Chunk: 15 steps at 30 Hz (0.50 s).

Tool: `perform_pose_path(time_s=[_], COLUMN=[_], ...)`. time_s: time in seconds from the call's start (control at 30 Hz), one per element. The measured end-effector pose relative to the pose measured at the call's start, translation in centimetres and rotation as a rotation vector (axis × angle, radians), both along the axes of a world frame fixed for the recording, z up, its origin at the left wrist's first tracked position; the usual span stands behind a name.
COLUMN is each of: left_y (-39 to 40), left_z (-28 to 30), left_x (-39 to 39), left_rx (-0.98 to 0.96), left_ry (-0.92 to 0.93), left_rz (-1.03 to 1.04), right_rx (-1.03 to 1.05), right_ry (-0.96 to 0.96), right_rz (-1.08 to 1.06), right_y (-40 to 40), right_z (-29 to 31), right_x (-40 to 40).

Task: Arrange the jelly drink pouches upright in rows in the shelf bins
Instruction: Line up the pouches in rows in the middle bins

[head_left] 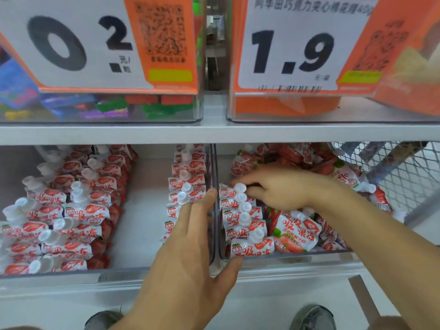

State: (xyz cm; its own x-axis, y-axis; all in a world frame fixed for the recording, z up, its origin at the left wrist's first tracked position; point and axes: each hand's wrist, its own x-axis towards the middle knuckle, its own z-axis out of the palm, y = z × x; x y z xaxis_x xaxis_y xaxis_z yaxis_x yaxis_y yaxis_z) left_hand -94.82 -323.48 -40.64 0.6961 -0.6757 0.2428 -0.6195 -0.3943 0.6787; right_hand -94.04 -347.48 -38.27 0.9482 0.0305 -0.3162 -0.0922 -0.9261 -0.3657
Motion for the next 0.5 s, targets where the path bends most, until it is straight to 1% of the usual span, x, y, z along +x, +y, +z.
perform_pose_path(time_s=[0.03, 0.1, 0.13, 0.17, 0.2, 0.23, 0.27, 0.3, 0.33, 0.4, 0.5], left_y=[0.0, 0.1, 0.1, 0.2, 0.2, 0.3, 0.3, 0.2, 0.1, 0.0, -0.1], left_z=[0.0, 0.0, -0.1, -0.2, -0.2, -0.1, -0.1, 0.0, 0.0, 0.1, 0.1], left_x=[0.1, 0.1, 0.0, 0.0, -0.1, -0.1, -0.1, -0.1, -0.1, -0.1, -0.1], left_rx=[-0.001, -0.002, -0.005, -0.001, 0.008, 0.015, 0.017, 0.015, 0.012, -0.001, -0.014], left_ry=[-0.005, 0.009, 0.02, 0.027, 0.023, 0.012, 0.002, 0.001, 0.001, -0.01, -0.024], left_rz=[-0.001, -0.006, -0.01, -0.011, -0.007, -0.003, 0.0, 0.003, 0.006, 0.009, 0.012], right_rx=[0.027, 0.028, -0.022, -0.089, -0.155, -0.204, -0.219, -0.209, -0.186, -0.126, -0.04], right_ry=[-0.054, -0.316, -0.429, -0.469, -0.431, -0.343, -0.246, -0.189, -0.175, -0.236, -0.397], right_rz=[-0.039, -0.12, -0.157, -0.19, -0.213, -0.226, -0.239, -0.252, -0.268, -0.309, -0.421], right_y=[-0.1, -0.7, -1.3, -1.8, -2.2, -2.3, -2.4, -2.5, -2.4, -2.5, -2.3], right_z=[-0.1, 0.0, 0.0, 0.0, 0.2, 0.4, 0.4, 0.4, 0.3, 0.7, 1.4], right_x=[-0.6, -1.3, -1.5, -1.7, -1.9, -2.2, -2.5, -2.8, -3.0, -3.0, -2.7])
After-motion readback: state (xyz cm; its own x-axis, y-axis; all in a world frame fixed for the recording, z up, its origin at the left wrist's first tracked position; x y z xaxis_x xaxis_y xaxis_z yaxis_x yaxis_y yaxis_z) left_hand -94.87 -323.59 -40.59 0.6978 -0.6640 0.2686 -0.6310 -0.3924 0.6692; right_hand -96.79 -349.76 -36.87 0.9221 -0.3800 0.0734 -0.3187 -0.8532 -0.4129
